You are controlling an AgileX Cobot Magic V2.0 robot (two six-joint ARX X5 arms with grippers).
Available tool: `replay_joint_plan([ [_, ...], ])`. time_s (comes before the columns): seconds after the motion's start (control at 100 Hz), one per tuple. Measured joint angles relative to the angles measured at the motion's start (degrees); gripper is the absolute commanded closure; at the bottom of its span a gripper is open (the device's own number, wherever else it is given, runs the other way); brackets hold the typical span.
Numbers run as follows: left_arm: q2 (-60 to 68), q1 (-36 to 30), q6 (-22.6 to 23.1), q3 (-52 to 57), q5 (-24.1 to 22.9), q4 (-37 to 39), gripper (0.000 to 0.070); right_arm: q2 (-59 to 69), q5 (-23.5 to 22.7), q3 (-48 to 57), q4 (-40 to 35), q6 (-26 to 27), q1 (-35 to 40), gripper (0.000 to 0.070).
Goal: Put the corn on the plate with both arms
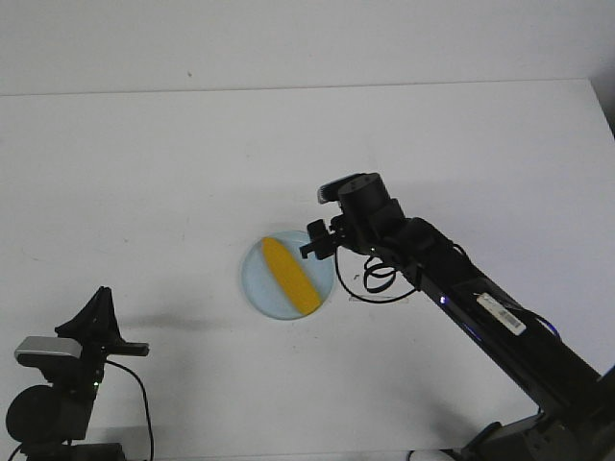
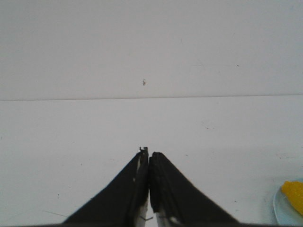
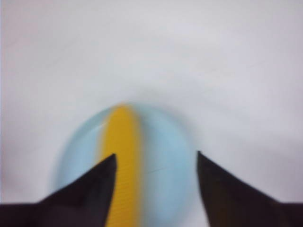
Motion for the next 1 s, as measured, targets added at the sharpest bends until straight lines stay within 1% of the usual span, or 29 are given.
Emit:
replay_joint_plan([
  [0.05,0.0,0.0,0.0,0.0,0.0,0.0,0.0696,-1.57,3.8,-1.16,-0.57,-1.03,-1.31,0.0651],
  [0.1,0.0,0.0,0.0,0.0,0.0,0.0,0.0696,-2.8,6.01,-2.64,-0.87,-1.62,-2.99,0.0685],
  [0.26,0.0,0.0,0.0,0.0,0.0,0.0,0.0696,-6.95,6.99,-9.99,0.09,-3.61,-9.6,0.0685],
  [0.37,0.0,0.0,0.0,0.0,-0.02,0.0,0.0696,-11.74,7.02,-16.46,4.59,-6.4,-13.88,0.0685],
  [0.55,0.0,0.0,0.0,0.0,0.0,0.0,0.0696,-21.73,7.02,-28.15,13.94,-11.56,-20.59,0.0685],
  [0.75,0.0,0.0,0.02,0.0,0.0,0.0,0.0696,-33.86,7.02,-41.83,24.94,-13.16,-29.55,0.0685],
  [0.84,0.0,0.0,0.0,0.0,-0.02,0.0,0.0696,-38.97,6.91,-46.4,27.23,-13.38,-32.76,0.0685],
  [0.91,0.0,0.0,0.0,0.0,0.0,0.0,0.0696,-42.69,5.31,-49.18,27.89,-13.49,-34.27,0.0685],
  [1.0,0.0,0.0,0.0,0.0,0.0,0.0,0.0696,-47.36,1.6,-51.41,28.22,-13.55,-35.04,0.0685],
])
